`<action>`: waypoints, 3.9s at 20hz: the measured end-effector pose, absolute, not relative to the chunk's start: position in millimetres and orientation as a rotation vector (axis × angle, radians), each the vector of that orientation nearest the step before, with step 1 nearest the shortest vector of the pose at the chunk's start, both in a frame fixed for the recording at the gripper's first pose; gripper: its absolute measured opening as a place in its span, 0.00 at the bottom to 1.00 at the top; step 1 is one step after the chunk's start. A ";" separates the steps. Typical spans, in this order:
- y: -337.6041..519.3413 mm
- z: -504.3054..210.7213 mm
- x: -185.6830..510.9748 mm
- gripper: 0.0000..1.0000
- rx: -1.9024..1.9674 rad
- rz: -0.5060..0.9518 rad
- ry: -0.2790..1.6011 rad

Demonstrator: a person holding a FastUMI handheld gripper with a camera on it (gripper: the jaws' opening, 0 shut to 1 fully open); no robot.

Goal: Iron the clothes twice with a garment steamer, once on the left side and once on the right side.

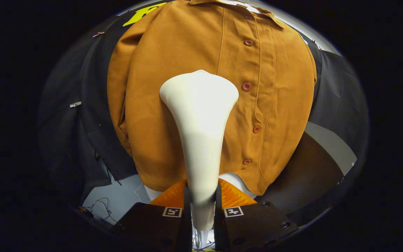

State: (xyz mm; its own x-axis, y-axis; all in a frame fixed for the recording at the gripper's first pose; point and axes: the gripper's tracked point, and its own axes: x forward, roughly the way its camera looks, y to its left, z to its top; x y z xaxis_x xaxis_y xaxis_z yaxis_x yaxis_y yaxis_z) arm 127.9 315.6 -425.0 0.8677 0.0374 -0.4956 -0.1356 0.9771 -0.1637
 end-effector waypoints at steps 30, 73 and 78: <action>189.2 -257.1 16.9 0.28 -0.019 0.015 0.339; 69.3 -48.7 -22.3 0.28 0.043 -0.153 0.016; 67.0 -48.1 -23.0 0.28 0.041 -0.159 0.008</action>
State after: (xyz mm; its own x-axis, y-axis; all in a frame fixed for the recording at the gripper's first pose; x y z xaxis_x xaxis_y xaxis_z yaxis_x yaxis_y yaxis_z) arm -23.0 67.0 -48.1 0.9874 -0.1577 -0.0111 0.1580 0.9866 0.0401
